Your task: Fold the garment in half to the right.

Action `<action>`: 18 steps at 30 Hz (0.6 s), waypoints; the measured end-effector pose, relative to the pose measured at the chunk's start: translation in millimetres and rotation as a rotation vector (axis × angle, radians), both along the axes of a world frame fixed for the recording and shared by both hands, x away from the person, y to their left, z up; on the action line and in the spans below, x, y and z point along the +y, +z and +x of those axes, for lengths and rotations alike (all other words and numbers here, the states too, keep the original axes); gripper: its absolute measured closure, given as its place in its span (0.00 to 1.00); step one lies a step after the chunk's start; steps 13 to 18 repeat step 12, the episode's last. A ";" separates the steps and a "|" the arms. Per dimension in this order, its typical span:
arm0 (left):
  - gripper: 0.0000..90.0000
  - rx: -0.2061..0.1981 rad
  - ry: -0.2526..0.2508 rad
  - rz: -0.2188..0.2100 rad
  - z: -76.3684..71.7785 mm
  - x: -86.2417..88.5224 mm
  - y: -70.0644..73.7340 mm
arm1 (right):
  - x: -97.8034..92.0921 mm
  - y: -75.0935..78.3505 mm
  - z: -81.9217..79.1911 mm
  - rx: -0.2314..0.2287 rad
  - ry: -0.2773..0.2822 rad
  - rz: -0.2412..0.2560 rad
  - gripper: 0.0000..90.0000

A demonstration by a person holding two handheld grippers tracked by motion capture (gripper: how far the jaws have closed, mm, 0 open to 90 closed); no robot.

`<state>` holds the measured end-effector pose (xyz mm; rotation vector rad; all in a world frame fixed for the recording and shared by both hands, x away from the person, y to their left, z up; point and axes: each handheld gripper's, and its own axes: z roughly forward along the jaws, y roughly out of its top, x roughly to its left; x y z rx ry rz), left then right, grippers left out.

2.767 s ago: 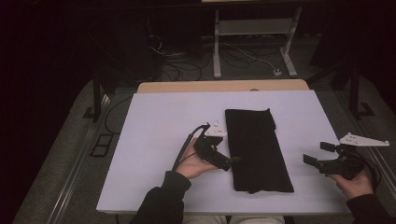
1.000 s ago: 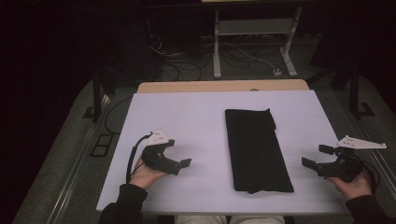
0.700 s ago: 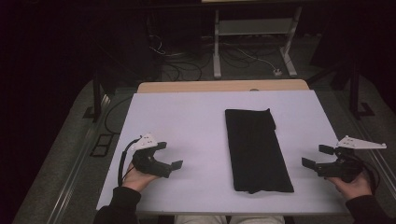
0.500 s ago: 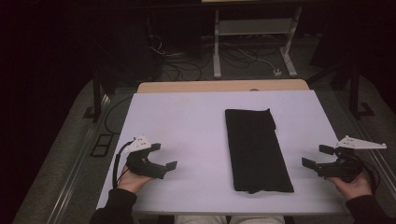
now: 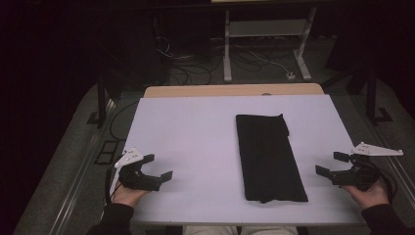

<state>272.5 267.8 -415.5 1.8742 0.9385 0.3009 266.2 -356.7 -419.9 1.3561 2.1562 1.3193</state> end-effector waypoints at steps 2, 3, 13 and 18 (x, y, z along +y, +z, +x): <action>0.00 0.000 0.016 0.001 -1.8 4.6 -0.9 | 0.1 -0.4 0.6 -0.001 0.003 -0.003 0.00; 0.00 0.002 0.028 -0.003 -3.0 7.0 -1.9 | 0.4 -0.4 0.5 0.002 0.003 -0.001 0.00; 0.00 0.010 0.054 -0.001 -4.5 10.2 -7.6 | 1.1 -0.5 0.8 0.005 0.005 0.000 0.00; 0.00 0.010 0.054 -0.001 -4.5 10.2 -7.6 | 1.1 -0.5 0.8 0.005 0.005 0.000 0.00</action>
